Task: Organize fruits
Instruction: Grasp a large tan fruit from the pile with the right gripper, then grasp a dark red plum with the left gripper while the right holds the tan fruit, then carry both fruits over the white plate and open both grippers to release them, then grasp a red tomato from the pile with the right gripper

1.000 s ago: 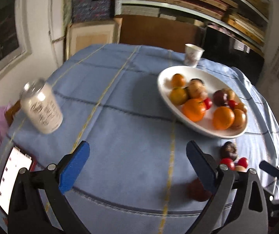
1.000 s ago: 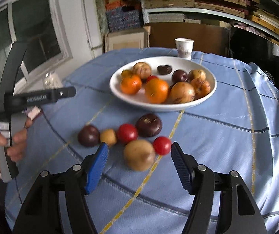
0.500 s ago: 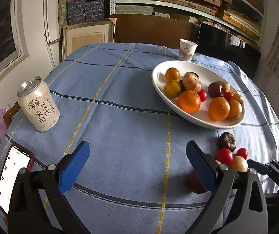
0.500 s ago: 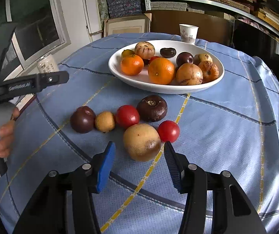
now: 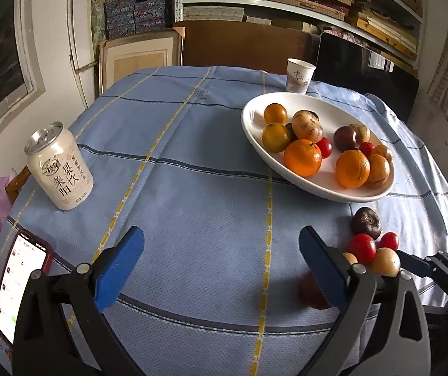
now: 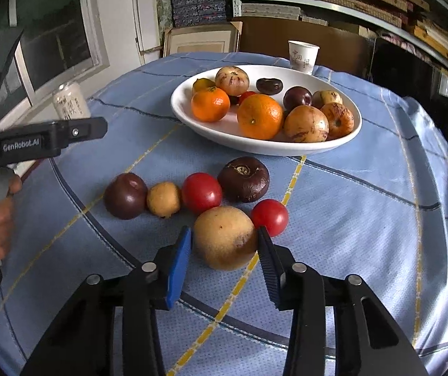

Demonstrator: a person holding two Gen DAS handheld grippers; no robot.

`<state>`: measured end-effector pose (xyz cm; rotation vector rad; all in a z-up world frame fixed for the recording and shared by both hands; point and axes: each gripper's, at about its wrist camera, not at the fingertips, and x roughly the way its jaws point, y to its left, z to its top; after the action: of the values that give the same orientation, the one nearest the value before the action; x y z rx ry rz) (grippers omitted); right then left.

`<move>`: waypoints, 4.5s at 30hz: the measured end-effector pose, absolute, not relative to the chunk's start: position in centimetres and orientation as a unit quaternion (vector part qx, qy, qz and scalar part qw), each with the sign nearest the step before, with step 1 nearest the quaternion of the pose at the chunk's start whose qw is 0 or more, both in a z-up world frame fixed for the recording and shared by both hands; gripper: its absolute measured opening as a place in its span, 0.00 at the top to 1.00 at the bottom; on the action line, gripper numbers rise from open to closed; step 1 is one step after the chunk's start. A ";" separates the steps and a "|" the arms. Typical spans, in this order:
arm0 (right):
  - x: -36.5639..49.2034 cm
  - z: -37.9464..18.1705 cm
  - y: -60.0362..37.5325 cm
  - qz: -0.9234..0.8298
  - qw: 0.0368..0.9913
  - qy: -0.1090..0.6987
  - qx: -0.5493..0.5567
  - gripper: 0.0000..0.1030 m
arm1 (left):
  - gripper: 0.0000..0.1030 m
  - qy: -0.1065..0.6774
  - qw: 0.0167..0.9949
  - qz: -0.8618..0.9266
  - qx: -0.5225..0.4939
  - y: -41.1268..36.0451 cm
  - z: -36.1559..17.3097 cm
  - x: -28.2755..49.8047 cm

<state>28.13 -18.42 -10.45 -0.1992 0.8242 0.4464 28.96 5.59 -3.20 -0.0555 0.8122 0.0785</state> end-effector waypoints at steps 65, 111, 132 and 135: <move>27.3 -6.2 -25.2 0.202 0.917 0.339 0.049 0.60 | 0.63 0.418 0.892 -0.152 0.086 -1.1 -5.3 26.3; 33.7 -4.6 -24.3 0.206 0.926 0.315 0.009 0.43 | 0.05 0.359 0.932 -0.052 -0.009 1.3 0.6 33.9; 32.0 -10.0 -21.1 0.237 0.878 0.409 -0.075 0.57 | 0.05 0.373 0.927 -0.007 0.039 1.7 -3.0 30.2; 32.0 -10.2 -21.0 0.239 0.876 0.413 -0.076 0.61 | 0.05 0.379 0.925 -0.005 0.022 2.5 -3.0 30.5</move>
<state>32.04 -21.04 -10.19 -0.1578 0.8614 0.4979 30.49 2.46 -3.02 0.0450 0.7781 -0.0097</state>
